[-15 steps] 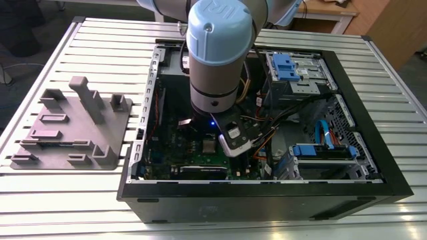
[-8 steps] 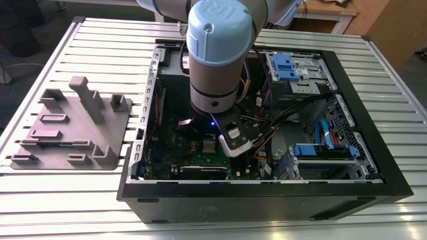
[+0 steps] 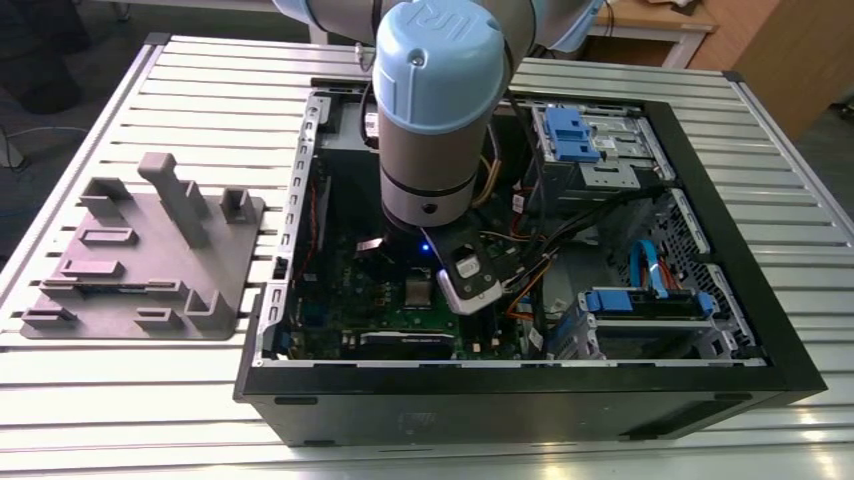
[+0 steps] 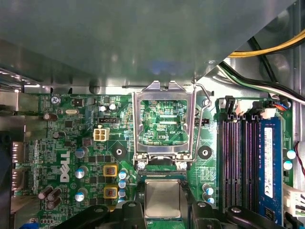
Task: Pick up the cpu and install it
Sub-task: 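Place the cpu into insertion slot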
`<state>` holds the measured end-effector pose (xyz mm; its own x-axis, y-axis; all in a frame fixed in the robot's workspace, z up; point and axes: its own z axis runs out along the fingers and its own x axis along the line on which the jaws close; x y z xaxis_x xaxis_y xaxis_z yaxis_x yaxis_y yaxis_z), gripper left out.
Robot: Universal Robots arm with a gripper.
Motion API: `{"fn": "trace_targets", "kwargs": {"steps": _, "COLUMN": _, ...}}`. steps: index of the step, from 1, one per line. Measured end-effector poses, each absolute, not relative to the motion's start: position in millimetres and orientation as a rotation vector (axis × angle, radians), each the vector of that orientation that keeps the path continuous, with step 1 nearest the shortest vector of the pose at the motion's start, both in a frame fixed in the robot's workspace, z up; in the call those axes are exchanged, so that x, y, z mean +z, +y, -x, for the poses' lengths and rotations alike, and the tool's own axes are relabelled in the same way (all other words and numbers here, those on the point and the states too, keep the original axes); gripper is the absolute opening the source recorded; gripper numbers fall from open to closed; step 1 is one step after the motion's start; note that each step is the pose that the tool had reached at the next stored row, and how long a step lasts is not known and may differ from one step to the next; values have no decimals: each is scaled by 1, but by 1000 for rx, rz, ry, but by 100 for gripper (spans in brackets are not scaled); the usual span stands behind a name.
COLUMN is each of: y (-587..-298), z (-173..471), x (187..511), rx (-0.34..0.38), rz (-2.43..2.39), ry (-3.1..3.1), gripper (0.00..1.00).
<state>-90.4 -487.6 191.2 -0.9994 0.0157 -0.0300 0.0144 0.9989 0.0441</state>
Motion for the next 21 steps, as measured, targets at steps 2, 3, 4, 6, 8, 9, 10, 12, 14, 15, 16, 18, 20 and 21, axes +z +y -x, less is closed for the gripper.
{"fn": "trace_targets", "kwargs": {"steps": 2, "y": -488, "z": 90, "x": 191, "rx": 68, "rz": -23, "ry": 3111, "gripper": 39}}
{"fn": "trace_targets", "kwargs": {"steps": 3, "y": -488, "z": 90, "x": 191, "rx": 68, "rz": -23, "ry": 3111, "gripper": 39}}
{"fn": "trace_targets", "kwargs": {"steps": 4, "y": -488, "z": 90, "x": 191, "rx": 67, "rz": -23, "ry": 3111, "gripper": 39}}
{"fn": "trace_targets", "kwargs": {"steps": 6, "y": -488, "z": 90, "x": 191, "rx": 65, "rz": -24, "ry": 3111, "gripper": 39}}
{"fn": "trace_targets", "kwargs": {"steps": 8, "y": -488, "z": 90, "x": 191, "rx": 63, "rz": -23, "ry": 3111, "gripper": 39}}
{"fn": "trace_targets", "kwargs": {"steps": 9, "y": -488, "z": 90, "x": 191, "rx": 63, "rz": -23, "ry": 3111, "gripper": 39}}
{"fn": "trace_targets", "kwargs": {"steps": 10, "y": -488, "z": 90, "x": 191, "rx": 63, "rz": -23, "ry": 3111, "gripper": 39}}
{"fn": "trace_targets", "kwargs": {"steps": 12, "y": -488, "z": 90, "x": 191, "rx": 63, "rz": -23, "ry": 3111, "gripper": 39}}
{"fn": "trace_targets", "kwargs": {"steps": 14, "y": -488, "z": 90, "x": 191, "rx": 63, "rz": -23, "ry": 3111, "gripper": 39}}
{"fn": "trace_targets", "kwargs": {"steps": 15, "y": -488, "z": 90, "x": 191, "rx": 62, "rz": -23, "ry": 3111, "gripper": 39}}
{"fn": "trace_targets", "kwargs": {"steps": 16, "y": -488, "z": 90, "x": 191, "rx": 63, "rz": -23, "ry": 3110, "gripper": 40}}
{"fn": "trace_targets", "kwargs": {"steps": 18, "y": -488, "z": 90, "x": 190, "rx": 63, "rz": -23, "ry": 3110, "gripper": 40}}
{"fn": "trace_targets", "kwargs": {"steps": 20, "y": -488, "z": 90, "x": 191, "rx": 63, "rz": -23, "ry": 3111, "gripper": 46}}
{"fn": "trace_targets", "kwargs": {"steps": 21, "y": -488, "z": 90, "x": 191, "rx": 63, "rz": -23, "ry": 3111, "gripper": 46}}
